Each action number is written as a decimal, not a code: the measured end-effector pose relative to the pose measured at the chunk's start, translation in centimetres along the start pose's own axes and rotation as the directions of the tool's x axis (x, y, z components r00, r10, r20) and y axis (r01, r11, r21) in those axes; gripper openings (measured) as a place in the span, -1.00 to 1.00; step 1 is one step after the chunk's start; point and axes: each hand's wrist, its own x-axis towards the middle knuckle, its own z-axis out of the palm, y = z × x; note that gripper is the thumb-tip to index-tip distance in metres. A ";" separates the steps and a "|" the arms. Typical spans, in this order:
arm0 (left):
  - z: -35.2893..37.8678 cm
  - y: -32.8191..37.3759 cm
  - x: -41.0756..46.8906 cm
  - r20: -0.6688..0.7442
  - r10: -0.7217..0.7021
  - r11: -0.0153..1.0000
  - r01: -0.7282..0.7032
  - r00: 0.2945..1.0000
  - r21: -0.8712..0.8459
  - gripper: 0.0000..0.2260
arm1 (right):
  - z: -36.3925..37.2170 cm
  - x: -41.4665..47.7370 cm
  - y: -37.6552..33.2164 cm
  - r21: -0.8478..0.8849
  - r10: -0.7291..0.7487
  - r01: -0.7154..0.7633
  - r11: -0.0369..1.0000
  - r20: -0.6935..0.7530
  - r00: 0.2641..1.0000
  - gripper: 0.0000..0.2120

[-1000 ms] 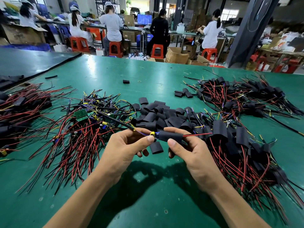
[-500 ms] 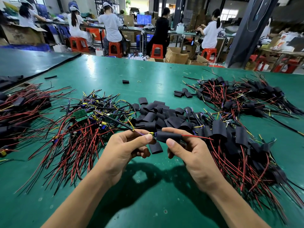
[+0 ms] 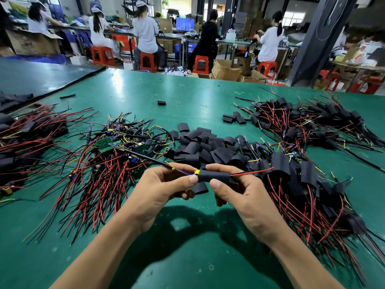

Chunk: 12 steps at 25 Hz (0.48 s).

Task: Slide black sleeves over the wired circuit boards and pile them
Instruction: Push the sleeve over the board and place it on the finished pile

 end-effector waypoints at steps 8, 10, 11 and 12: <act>0.4 0.0 -0.1 0.040 -0.137 0.977 0.142 0.990 -0.159 -0.71 | 0.2 0.1 0.2 0.067 0.026 -0.025 0.997 -0.015 1.000 -0.76; 0.5 0.0 -0.1 0.031 -0.147 0.976 0.151 0.989 -0.155 -0.70 | 0.4 0.0 0.2 0.084 0.029 -0.027 0.996 -0.016 0.999 -0.74; 0.5 -0.1 -0.1 0.028 -0.149 0.976 0.152 0.988 -0.154 -0.72 | 0.6 0.0 0.3 0.095 0.033 -0.032 0.995 -0.018 0.999 -0.71; 0.5 -0.1 -0.1 0.030 -0.150 0.977 0.153 0.988 -0.149 -0.75 | 0.7 -0.1 0.4 0.105 0.039 -0.037 0.994 -0.019 0.999 -0.70</act>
